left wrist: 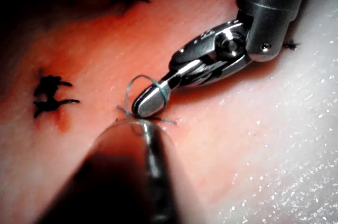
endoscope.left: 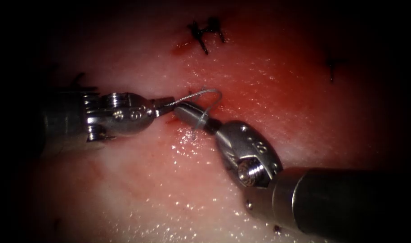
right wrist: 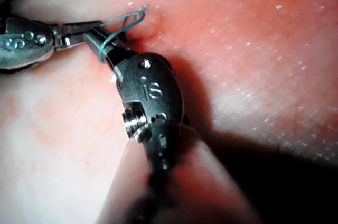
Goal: Wound Closure
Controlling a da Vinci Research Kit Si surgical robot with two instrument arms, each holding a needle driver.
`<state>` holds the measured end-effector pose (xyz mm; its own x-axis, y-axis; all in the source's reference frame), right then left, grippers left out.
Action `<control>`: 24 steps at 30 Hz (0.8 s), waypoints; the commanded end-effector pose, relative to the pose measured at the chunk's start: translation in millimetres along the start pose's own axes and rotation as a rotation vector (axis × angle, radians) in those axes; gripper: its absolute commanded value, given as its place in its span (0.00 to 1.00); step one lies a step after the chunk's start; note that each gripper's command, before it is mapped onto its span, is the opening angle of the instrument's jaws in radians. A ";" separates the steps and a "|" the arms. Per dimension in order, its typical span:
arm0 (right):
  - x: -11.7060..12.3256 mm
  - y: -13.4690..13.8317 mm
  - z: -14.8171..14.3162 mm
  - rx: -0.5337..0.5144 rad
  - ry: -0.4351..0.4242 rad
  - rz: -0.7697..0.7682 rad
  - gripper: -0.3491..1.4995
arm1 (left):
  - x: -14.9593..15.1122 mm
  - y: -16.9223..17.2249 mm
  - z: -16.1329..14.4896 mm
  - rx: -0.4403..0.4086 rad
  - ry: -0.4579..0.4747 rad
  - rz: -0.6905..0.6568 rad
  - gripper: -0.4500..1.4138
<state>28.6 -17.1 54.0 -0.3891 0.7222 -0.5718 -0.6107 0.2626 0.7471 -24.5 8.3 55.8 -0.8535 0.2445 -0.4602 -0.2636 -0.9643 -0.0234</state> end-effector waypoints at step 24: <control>-1.6 2.7 -0.1 -0.323 0.116 0.219 0.37 | 2.8 4.2 -0.4 -0.007 0.019 0.030 0.00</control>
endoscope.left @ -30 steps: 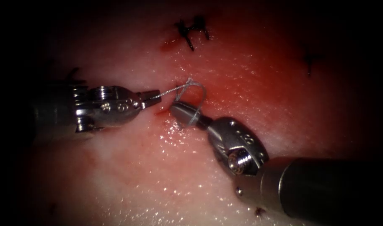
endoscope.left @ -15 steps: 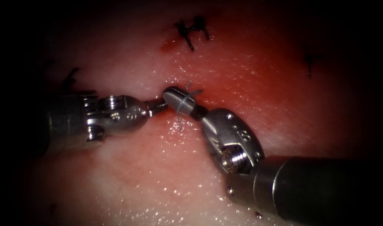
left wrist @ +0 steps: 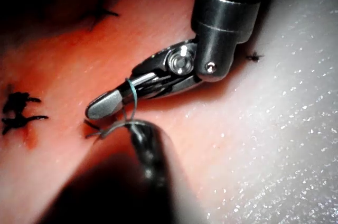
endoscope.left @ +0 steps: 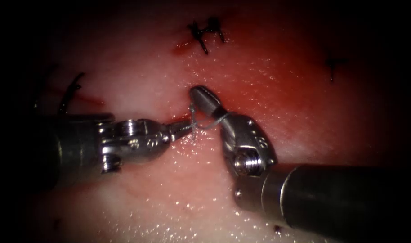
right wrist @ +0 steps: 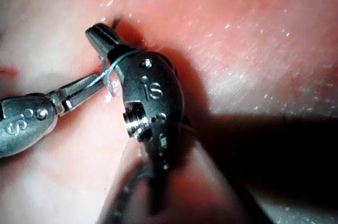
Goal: Wound Closure
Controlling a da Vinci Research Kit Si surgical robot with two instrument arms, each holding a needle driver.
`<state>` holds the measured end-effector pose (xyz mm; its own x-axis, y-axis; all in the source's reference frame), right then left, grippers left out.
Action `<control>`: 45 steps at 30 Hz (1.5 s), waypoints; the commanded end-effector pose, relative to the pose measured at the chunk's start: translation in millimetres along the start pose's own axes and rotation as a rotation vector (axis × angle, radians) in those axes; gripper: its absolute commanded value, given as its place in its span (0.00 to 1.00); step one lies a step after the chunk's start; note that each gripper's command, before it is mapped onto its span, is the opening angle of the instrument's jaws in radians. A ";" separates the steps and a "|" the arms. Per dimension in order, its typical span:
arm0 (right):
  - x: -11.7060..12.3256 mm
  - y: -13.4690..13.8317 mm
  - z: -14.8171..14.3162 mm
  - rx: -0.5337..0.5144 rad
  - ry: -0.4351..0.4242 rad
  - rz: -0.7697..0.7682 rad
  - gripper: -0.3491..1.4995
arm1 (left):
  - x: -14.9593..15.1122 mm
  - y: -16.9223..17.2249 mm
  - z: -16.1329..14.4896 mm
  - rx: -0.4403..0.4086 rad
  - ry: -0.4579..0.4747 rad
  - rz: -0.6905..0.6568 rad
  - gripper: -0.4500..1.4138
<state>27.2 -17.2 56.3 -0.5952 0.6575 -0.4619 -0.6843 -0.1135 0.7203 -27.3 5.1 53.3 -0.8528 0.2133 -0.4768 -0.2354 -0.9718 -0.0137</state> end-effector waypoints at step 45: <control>-4.4 1.3 2.6 -0.072 -0.176 0.133 0.00 | -1.1 0.9 1.1 -0.009 0.019 0.018 0.00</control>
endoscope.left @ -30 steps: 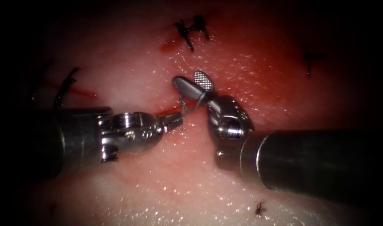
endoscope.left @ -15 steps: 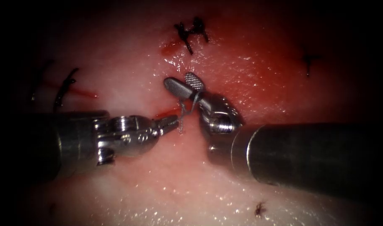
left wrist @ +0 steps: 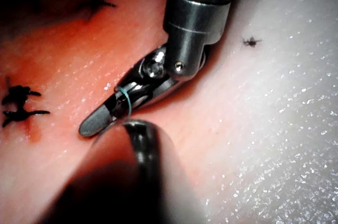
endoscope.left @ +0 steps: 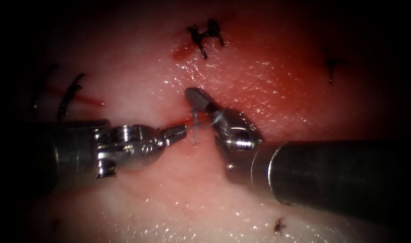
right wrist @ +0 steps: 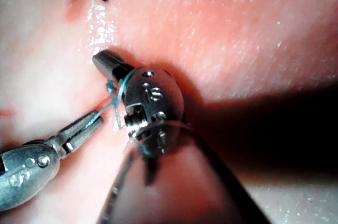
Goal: Wound Closure
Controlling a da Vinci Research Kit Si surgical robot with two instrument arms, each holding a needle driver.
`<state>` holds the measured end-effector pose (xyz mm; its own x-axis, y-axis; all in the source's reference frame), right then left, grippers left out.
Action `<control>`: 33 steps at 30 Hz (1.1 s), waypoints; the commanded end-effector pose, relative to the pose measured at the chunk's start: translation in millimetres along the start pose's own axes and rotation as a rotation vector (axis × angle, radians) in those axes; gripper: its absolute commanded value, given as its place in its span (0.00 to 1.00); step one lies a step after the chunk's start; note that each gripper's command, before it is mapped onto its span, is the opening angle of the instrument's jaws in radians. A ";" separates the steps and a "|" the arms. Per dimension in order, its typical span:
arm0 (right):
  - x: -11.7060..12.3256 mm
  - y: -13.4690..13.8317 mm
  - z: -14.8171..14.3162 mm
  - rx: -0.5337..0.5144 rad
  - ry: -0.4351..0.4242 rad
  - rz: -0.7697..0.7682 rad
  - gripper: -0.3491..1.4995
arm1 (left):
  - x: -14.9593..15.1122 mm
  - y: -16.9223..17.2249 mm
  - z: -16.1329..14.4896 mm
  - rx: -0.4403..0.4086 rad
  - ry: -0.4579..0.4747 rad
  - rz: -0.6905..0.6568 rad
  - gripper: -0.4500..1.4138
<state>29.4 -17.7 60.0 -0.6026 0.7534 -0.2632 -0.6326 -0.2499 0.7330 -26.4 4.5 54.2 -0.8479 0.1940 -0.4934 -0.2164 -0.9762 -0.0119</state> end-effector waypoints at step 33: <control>-0.3 -3.0 -5.1 0.125 0.090 -0.163 0.00 | -3.7 -9.8 2.7 -0.026 -0.051 -0.063 0.00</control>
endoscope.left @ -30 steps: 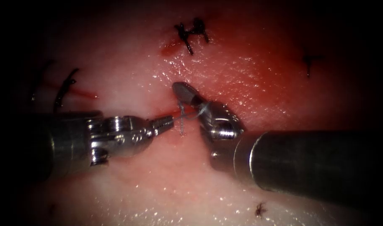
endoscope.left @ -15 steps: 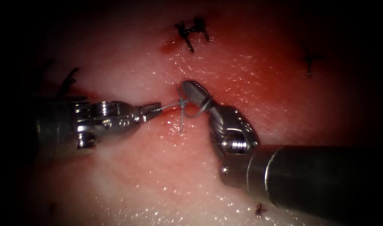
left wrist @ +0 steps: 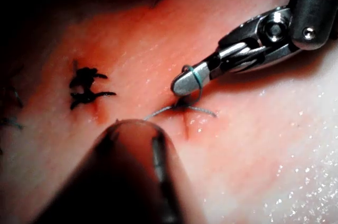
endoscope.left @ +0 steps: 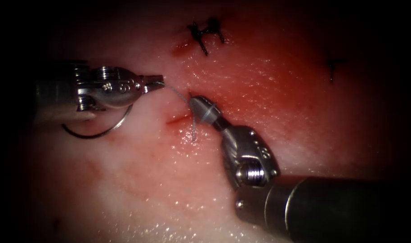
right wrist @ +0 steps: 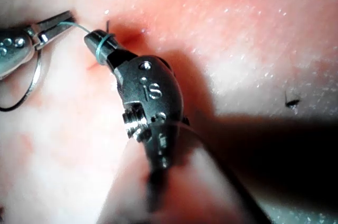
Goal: Wound Closure
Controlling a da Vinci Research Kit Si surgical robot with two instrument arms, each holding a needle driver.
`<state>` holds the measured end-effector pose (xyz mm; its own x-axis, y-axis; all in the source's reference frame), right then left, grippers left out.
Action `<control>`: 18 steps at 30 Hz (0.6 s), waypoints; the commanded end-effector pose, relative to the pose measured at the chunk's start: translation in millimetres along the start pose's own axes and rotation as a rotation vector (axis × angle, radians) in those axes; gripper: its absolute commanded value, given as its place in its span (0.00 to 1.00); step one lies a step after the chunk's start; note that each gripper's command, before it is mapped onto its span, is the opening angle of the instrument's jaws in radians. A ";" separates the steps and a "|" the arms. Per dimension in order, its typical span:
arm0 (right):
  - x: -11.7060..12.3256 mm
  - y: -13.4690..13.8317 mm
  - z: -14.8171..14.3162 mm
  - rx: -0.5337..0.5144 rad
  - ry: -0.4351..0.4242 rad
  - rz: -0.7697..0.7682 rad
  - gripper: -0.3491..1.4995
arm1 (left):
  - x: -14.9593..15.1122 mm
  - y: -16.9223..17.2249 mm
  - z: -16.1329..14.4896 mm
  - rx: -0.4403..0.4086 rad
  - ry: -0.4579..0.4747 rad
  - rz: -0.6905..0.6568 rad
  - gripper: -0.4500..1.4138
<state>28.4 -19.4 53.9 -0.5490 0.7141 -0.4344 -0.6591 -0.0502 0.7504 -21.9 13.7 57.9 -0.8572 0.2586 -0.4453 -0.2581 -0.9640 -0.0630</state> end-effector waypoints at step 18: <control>-3.6 2.1 -1.1 0.078 -0.044 -0.165 0.00 | -0.2 -9.4 3.9 0.069 -0.001 -0.062 0.00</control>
<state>27.8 -22.1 55.9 -0.4104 0.7343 -0.5407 -0.6979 0.1287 0.7045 -20.5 23.3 61.7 -0.8368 0.3216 -0.4430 -0.3468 -0.9376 -0.0254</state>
